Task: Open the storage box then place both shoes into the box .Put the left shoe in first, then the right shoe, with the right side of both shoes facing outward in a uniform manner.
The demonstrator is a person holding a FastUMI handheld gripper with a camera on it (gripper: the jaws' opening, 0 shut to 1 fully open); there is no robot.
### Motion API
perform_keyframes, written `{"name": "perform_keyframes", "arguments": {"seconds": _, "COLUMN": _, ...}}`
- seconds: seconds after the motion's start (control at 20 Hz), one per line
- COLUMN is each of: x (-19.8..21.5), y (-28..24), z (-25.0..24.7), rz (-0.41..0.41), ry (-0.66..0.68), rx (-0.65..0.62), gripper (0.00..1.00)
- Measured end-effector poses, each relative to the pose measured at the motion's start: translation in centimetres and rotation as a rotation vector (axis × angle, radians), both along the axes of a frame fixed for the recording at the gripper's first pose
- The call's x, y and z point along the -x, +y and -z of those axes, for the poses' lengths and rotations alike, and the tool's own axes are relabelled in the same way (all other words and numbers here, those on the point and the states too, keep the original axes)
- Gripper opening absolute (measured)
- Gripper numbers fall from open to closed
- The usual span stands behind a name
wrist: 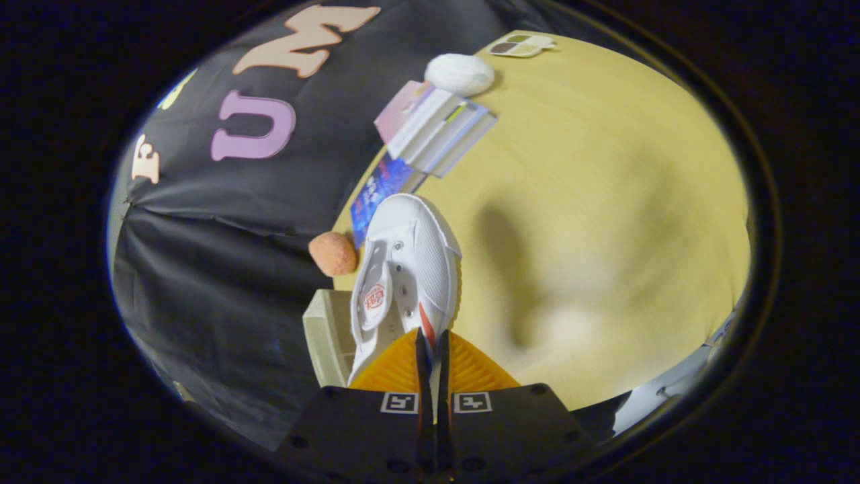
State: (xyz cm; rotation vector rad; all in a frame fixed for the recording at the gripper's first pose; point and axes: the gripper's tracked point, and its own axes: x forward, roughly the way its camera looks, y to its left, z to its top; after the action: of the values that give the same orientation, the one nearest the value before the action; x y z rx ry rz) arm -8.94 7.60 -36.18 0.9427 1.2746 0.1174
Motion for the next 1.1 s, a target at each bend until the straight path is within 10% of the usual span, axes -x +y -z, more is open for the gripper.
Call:
{"name": "perform_keyframes", "arguments": {"seconds": 0.55, "x": 0.1, "y": 18.2, "z": -6.3, "rz": -0.259, "ry": -0.055, "rx": -0.102, "gripper": 0.05}}
{"name": "perform_keyframes", "arguments": {"seconds": 1.1, "x": 2.6, "y": 19.6, "z": -0.1, "rz": -0.291, "ry": 0.063, "rx": 0.108, "gripper": 0.07}}
